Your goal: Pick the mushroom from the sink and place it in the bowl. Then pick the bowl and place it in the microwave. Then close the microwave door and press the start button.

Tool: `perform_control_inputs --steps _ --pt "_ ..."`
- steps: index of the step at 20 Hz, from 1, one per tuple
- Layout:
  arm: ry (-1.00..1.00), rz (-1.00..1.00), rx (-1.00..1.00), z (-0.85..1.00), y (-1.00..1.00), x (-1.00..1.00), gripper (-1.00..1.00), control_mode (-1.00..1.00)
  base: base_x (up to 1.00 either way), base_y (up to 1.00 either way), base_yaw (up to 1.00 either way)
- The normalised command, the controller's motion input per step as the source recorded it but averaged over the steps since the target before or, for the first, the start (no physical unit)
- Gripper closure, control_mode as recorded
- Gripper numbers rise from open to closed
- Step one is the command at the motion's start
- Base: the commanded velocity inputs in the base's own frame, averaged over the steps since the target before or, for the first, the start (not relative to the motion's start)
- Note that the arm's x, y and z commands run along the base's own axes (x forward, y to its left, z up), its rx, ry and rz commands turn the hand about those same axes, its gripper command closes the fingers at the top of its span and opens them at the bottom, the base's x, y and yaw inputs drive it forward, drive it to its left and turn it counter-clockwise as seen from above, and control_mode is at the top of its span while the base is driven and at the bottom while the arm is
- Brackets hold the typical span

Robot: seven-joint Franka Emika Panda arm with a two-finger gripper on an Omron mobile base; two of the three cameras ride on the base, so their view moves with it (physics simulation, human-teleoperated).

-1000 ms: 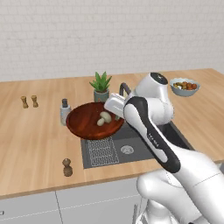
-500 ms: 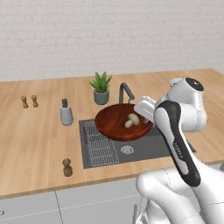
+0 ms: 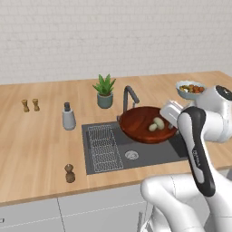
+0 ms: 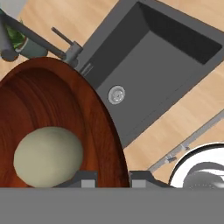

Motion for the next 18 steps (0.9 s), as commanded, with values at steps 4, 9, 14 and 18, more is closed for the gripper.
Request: perform_control_inputs --steps 4,9,14,18 --pt "0.01 -0.08 0.04 -0.02 -0.27 -0.02 1.0 -1.0 0.0 0.0 0.0" --pt "0.0 0.0 0.0 -0.03 -0.01 -0.05 1.0 -1.0 0.0 0.0 0.0" --pt "-0.06 -0.06 0.0 0.0 0.0 -0.21 1.0 1.0 -0.41 -0.03 -0.23" --pt "0.0 0.0 0.0 0.0 0.0 0.0 1.0 1.0 -0.61 -0.05 -0.63"
